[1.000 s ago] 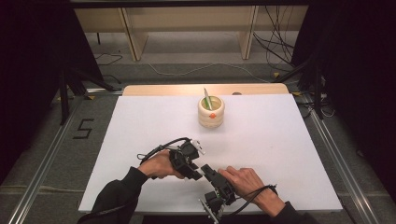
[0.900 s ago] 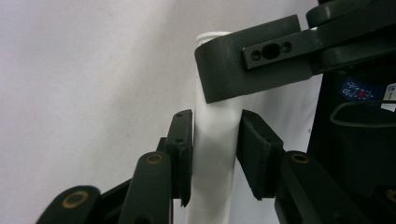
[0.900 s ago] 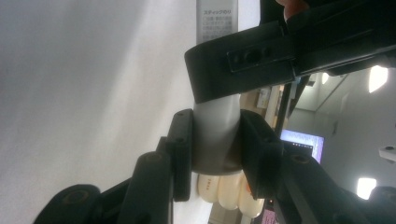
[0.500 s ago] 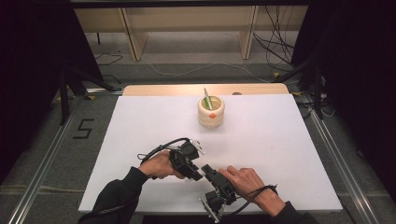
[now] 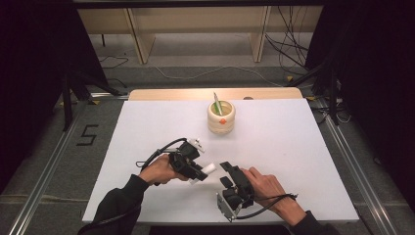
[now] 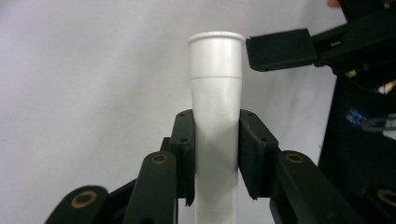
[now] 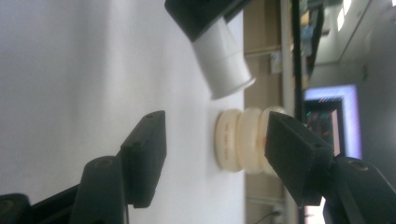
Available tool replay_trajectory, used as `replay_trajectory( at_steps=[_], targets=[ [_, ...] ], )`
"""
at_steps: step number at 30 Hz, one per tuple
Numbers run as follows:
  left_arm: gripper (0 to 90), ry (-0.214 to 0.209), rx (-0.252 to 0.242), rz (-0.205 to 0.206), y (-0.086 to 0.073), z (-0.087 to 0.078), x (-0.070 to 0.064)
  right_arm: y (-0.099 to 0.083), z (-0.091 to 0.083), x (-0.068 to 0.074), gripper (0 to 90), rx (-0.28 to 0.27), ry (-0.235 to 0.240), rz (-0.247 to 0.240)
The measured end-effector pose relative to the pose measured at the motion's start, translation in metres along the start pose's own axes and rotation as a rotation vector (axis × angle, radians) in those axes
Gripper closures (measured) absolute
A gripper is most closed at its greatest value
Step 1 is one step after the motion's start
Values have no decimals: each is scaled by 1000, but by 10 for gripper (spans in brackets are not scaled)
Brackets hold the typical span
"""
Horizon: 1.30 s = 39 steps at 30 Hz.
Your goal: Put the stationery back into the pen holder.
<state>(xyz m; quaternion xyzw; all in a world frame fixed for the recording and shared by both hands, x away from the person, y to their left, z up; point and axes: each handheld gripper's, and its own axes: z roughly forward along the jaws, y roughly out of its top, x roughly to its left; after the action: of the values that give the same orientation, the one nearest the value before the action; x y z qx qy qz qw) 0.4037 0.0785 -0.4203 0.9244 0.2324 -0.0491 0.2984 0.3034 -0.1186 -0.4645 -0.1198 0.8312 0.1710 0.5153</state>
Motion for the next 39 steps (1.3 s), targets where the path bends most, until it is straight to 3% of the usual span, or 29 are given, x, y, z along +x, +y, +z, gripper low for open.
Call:
replay_trajectory(
  at_steps=[3,5,9,15,18,22,25,30,39],
  targets=[
    [696,30,-48,-19,0,-3,2,-8,1,-7,390,15,32,122],
    [696,51,-89,-44,-1,-5,4,-15,1,-13,379,19,59,243],
    [696,101,-208,-97,-1,-9,8,-31,-1,-28,360,3,127,527],
    [696,193,-346,-163,-1,-15,16,-56,-8,-41,337,-70,242,913],
    [696,221,-384,-185,0,-18,19,-67,-14,-46,331,-118,291,1073],
    [696,247,-438,-216,5,-21,24,-81,-20,-48,322,-153,340,1238],
    [696,266,-484,-238,12,-22,28,-90,-24,-46,319,-167,360,1314],
    [696,280,-528,-260,27,-25,37,-97,-32,-41,316,-163,360,1348],
    [696,313,-556,-267,52,-26,50,-103,-45,-36,293,-175,361,1407]
  ],
)
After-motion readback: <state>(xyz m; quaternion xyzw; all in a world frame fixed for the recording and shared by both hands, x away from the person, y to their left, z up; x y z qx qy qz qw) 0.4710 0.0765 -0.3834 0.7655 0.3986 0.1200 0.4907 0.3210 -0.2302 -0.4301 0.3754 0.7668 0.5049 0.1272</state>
